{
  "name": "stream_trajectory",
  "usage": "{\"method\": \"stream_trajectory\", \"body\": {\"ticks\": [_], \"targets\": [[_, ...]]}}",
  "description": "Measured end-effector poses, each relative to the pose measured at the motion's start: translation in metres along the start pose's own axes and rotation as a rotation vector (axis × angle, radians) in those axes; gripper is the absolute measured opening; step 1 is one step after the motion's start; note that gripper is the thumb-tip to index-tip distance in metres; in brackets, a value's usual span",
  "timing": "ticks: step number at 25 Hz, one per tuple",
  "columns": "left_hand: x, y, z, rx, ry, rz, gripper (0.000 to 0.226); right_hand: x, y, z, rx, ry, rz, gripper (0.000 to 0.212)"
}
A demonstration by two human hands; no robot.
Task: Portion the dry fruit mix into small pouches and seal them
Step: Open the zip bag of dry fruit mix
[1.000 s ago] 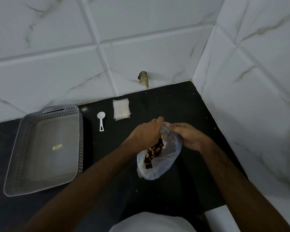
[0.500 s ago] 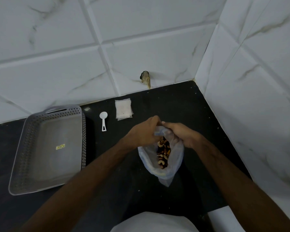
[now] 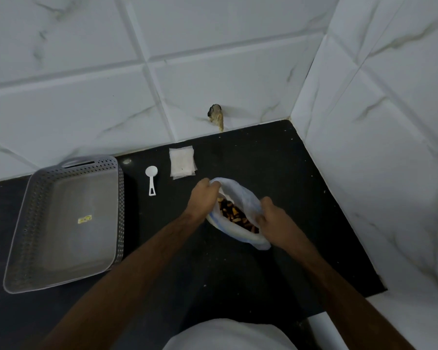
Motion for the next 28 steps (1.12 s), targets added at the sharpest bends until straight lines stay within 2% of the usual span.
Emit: {"method": "stream_trajectory", "body": {"ticks": [2,3,5,6,7,8,9,11,12,14,16,18,19,21,23,25,27,28], "targets": [[0.003,-0.003,-0.002,0.020,-0.065,0.079,0.031,-0.006,-0.001,0.006,-0.036,0.000,-0.123,0.023],[0.004,-0.006,-0.002,0.034,-0.107,0.113,0.031,-0.008,-0.003,0.011,-0.085,0.009,-0.318,0.013],[-0.001,-0.009,0.000,0.095,-0.100,0.142,0.025,-0.005,-0.005,0.015,-0.175,0.071,-0.668,0.015],[-0.006,-0.008,0.006,0.139,-0.052,0.152,0.020,-0.006,-0.005,0.016,-0.192,0.108,-0.721,0.015],[-0.010,-0.007,0.012,0.172,-0.001,0.142,0.018,-0.006,-0.003,0.016,-0.171,0.146,-0.704,0.016],[-0.010,-0.006,0.017,0.152,0.044,0.101,0.024,-0.006,0.000,0.017,-0.108,0.182,-0.656,0.021],[-0.005,-0.007,0.019,0.077,0.072,0.047,0.040,-0.005,0.005,0.019,-0.019,0.208,-0.594,0.028],[0.024,-0.010,0.024,-0.051,-0.010,0.108,0.071,-0.001,0.006,0.020,0.096,0.164,-0.457,0.036],[0.040,-0.006,0.030,-0.021,-0.093,0.234,0.073,0.004,0.002,0.019,0.090,0.103,-0.378,0.039],[0.061,0.011,0.043,0.126,-0.224,0.466,0.058,0.015,-0.014,0.010,-0.033,0.001,-0.236,0.054],[0.062,0.023,0.047,0.175,-0.227,0.487,0.034,0.035,-0.022,-0.004,-0.159,-0.098,-0.047,0.061],[0.052,0.025,0.043,0.105,-0.211,0.493,0.014,0.051,-0.019,-0.019,-0.257,-0.214,0.157,0.041],[0.047,0.026,0.040,0.080,-0.214,0.506,0.013,0.052,-0.015,-0.026,-0.271,-0.239,0.197,0.030],[0.038,0.022,0.035,0.035,-0.204,0.545,0.021,0.044,-0.012,-0.037,-0.254,-0.219,0.025,0.023],[0.033,0.012,0.030,0.012,-0.179,0.581,0.030,0.032,-0.020,-0.041,-0.254,-0.142,-0.353,0.026],[0.025,0.008,0.024,0.073,-0.149,0.615,0.036,0.024,-0.027,-0.042,-0.250,-0.061,-0.687,0.024],[0.016,0.011,0.017,0.161,-0.145,0.541,0.044,0.019,-0.027,-0.043,-0.222,0.056,-0.822,0.018],[0.011,0.015,0.017,0.176,-0.125,0.473,0.036,0.017,-0.027,-0.045,-0.213,0.084,-0.794,0.018]]}}
Point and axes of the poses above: each hand's wrist, its own z-axis away from the middle knuckle, its own y-axis out of the palm, x = y × z, the point moved 6 cm from there along -z, towards the middle knuckle, and after that the axes turned 15 degrees about -y, right-handed, at the moved point
